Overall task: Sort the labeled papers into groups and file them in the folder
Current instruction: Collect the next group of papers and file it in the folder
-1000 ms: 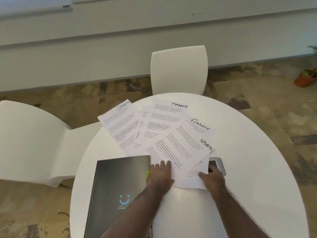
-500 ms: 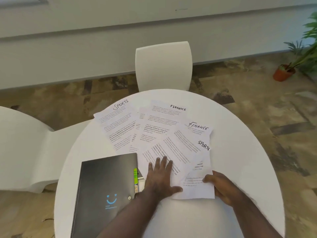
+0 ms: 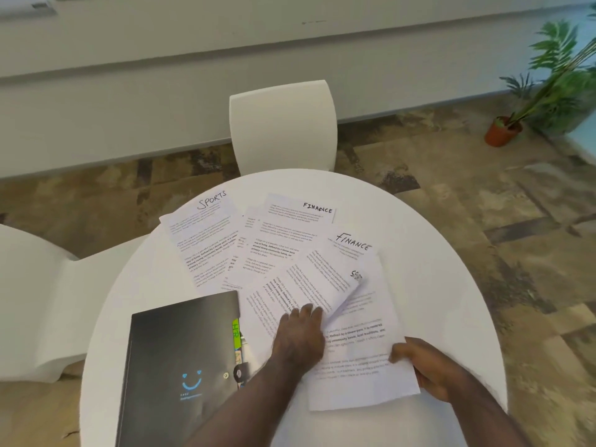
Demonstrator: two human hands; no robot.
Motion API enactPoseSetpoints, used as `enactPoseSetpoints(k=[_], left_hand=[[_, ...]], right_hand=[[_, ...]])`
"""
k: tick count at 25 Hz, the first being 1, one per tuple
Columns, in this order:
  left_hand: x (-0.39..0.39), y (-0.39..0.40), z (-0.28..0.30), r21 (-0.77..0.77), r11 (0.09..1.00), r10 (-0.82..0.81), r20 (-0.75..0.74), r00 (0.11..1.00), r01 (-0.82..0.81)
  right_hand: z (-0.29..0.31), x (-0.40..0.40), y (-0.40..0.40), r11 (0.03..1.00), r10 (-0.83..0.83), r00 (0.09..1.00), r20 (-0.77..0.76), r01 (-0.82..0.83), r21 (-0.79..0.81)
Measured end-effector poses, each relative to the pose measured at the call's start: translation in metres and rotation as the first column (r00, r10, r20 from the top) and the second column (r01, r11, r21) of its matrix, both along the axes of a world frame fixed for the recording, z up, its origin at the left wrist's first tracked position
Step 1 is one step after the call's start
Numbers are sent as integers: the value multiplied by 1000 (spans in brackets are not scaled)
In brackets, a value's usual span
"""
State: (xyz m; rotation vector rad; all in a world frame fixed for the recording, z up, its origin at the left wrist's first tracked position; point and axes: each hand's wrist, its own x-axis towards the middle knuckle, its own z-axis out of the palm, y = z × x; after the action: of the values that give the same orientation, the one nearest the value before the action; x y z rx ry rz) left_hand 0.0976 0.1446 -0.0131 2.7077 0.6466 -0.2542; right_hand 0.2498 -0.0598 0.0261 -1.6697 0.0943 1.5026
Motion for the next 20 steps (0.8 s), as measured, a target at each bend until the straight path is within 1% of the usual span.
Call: enactPoseSetpoints(k=[2, 4, 6, 8, 10, 12, 14, 16, 18, 20], left_hand=[[5, 1, 7, -37, 997, 75, 51, 996, -74], [7, 2, 12, -173, 961, 231, 77, 970, -215], [9, 6, 17, -324, 866, 420, 63, 905, -380], [13, 15, 27, -450, 744, 555, 7, 832, -493], [17, 23, 39, -529, 659, 623, -13, 782, -534], [18, 30, 47, -620, 585, 674, 15, 738, -522], [16, 35, 51, -721, 478, 723, -1, 691, -502], [14, 40, 54, -777, 371, 765, -55, 642, -508], [14, 42, 58, -791, 325, 774, -92, 627, -518], [14, 42, 63, -799, 313, 777, -95, 622, -513]], right_hand=[[-4, 3, -18, 998, -25, 999, 24, 27, -55], [-9, 2, -36, 992, -68, 997, 36, 71, -102], [-15, -2, -52, 982, -107, 992, 62, 115, -148], [-23, -7, -64, 970, -155, 984, 91, 169, -172], [-30, -11, -73, 957, -215, 967, 134, 236, -167], [-37, -14, -81, 943, -253, 947, 198, 287, -166], [-40, -14, -91, 930, -281, 925, 254, 329, -167], [-43, -14, -103, 915, -298, 913, 279, 356, -188], [-46, -14, -111, 918, -278, 914, 294, 343, -199], [-48, -17, -114, 933, -204, 922, 329, 285, -220]])
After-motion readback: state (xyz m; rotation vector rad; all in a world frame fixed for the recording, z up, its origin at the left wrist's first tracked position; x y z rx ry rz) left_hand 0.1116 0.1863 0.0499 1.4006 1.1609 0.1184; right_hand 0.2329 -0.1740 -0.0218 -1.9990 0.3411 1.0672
